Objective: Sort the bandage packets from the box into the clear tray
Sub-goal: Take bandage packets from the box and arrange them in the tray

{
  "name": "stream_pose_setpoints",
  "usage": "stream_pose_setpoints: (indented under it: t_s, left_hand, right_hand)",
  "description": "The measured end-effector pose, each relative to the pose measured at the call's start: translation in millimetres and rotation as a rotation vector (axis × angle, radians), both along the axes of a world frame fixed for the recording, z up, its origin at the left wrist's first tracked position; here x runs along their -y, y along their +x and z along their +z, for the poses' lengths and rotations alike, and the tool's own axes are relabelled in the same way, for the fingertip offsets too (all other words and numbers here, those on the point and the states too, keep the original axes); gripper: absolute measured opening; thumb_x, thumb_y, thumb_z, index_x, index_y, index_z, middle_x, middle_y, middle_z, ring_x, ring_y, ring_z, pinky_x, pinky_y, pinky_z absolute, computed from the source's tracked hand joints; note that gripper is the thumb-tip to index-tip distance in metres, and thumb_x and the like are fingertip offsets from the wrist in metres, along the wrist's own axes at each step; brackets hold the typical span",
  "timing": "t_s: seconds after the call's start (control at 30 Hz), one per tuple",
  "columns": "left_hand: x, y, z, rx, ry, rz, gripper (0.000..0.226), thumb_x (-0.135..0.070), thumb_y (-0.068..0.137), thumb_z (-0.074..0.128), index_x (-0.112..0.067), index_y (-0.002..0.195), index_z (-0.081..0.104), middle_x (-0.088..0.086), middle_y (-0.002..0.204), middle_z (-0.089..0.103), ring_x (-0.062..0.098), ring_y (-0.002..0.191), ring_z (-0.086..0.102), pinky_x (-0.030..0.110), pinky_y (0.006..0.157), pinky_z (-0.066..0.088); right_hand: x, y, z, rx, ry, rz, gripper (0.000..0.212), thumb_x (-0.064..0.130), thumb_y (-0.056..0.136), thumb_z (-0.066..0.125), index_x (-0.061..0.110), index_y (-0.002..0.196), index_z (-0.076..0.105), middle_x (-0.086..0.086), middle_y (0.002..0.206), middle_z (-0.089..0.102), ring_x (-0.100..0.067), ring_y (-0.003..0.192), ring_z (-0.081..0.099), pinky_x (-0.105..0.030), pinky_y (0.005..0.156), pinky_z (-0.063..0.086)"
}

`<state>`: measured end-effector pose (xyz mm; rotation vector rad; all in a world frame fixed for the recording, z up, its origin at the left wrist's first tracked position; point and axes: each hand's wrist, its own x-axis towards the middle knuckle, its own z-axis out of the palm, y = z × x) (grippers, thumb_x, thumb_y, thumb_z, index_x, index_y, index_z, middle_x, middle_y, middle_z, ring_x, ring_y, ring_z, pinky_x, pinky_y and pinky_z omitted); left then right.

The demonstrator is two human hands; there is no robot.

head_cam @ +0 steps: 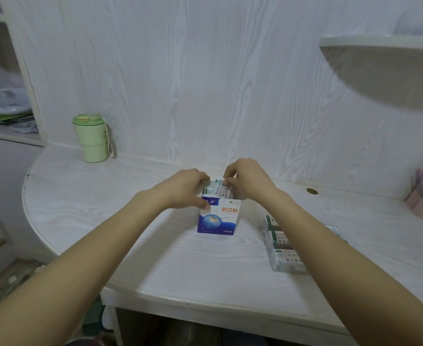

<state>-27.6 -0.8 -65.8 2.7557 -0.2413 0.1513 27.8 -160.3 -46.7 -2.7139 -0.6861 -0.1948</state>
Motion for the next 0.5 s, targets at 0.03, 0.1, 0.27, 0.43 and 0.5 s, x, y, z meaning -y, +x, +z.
stream_pose_setpoints:
  t_s: [0.03, 0.1, 0.27, 0.43, 0.5]
  left_hand:
    - [1, 0, 0, -0.004, -0.029, 0.007, 0.069, -0.035, 0.082, 0.071, -0.01, 0.139, 0.042, 0.005, 0.136, 0.049, 0.02, 0.123, 0.046, 0.025, 0.095, 0.036]
    - [4, 1, 1, 0.004, -0.124, 0.029, 0.06, -0.035, 0.09, 0.061, -0.009, 0.14, 0.041, 0.007, 0.141, 0.046, 0.021, 0.128, 0.044, 0.028, 0.102, 0.037]
    - [15, 10, 5, 0.027, -0.145, 0.058, 0.042, -0.026, 0.099, 0.047, -0.01, 0.137, 0.046, 0.009, 0.141, 0.045, 0.023, 0.123, 0.049, 0.031, 0.099, 0.038]
    - [28, 20, 9, 0.029, -0.202, 0.034, 0.033, -0.028, 0.096, 0.052, -0.008, 0.12, 0.058, 0.01, 0.12, 0.058, 0.024, 0.105, 0.057, 0.028, 0.078, 0.045]
    - [32, 24, 11, 0.012, -0.285, 0.011, 0.029, -0.028, 0.096, 0.053, -0.006, 0.115, 0.059, 0.011, 0.112, 0.062, 0.023, 0.095, 0.058, 0.026, 0.069, 0.044]
  right_hand:
    - [1, -1, 3, -0.001, 0.01, 0.006, 0.008, 0.019, 0.09, 0.063, 0.018, 0.083, 0.066, -0.005, 0.094, 0.069, -0.02, 0.083, 0.064, -0.028, 0.062, 0.046]
    - [3, -1, 9, 0.037, 0.022, 0.016, 0.007, 0.019, 0.09, 0.062, 0.016, 0.088, 0.068, -0.005, 0.093, 0.069, -0.022, 0.084, 0.065, -0.033, 0.071, 0.052]
    - [7, 1, 15, 0.09, 0.059, 0.03, 0.01, 0.021, 0.09, 0.063, 0.014, 0.092, 0.071, -0.006, 0.096, 0.069, -0.022, 0.085, 0.065, -0.038, 0.078, 0.053]
    - [17, 5, 15, 0.067, 0.243, 0.101, 0.01, 0.014, 0.09, 0.062, 0.01, 0.089, 0.072, -0.008, 0.083, 0.07, -0.02, 0.072, 0.062, -0.037, 0.073, 0.055]
    - [22, 7, 19, 0.036, 0.375, 0.118, 0.011, 0.011, 0.089, 0.062, 0.007, 0.087, 0.072, -0.01, 0.08, 0.07, -0.025, 0.074, 0.066, -0.036, 0.072, 0.057]
